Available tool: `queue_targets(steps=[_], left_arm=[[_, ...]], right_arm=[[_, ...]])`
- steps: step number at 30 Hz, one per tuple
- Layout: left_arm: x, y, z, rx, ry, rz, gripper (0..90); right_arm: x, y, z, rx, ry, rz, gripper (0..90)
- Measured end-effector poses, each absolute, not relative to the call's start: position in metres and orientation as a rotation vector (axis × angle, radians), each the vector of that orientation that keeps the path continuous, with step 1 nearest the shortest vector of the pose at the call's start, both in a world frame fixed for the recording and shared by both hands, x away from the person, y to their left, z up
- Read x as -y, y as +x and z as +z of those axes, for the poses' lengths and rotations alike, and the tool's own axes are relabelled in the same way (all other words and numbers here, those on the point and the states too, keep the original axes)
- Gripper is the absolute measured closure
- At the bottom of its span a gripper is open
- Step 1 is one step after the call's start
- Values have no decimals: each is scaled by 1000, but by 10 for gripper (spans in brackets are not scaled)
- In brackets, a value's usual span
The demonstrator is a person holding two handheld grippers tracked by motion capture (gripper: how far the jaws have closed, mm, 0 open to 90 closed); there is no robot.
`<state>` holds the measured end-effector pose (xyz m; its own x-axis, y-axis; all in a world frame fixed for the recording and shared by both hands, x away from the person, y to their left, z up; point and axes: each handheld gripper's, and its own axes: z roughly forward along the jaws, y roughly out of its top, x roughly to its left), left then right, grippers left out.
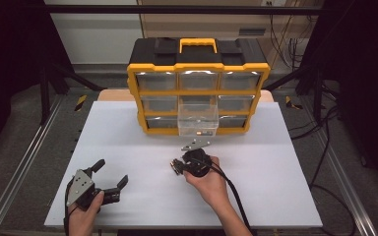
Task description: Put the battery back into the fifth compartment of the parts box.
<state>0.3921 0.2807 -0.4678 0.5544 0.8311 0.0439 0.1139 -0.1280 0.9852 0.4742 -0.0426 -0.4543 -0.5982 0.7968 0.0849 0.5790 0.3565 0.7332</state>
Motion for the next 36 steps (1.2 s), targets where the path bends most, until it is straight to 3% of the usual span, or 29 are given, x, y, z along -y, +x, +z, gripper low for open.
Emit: queue_targets(steps=[8, 17, 29, 36], left_arm=[[-281, 393, -469, -821, 1602, 747, 17], [-282, 393, -469, -824, 1598, 745, 17], [-281, 394, -469, -824, 1602, 744, 17], [-282, 397, -469, -832, 1597, 746, 17]], right_arm=[[34, 480, -468, -2366, 1228, 1064, 725], [31, 488, -479, -2396, 1246, 1030, 773], [31, 489, -485, -2376, 1239, 1002, 769], [64, 470, -467, -2297, 1205, 1041, 769]])
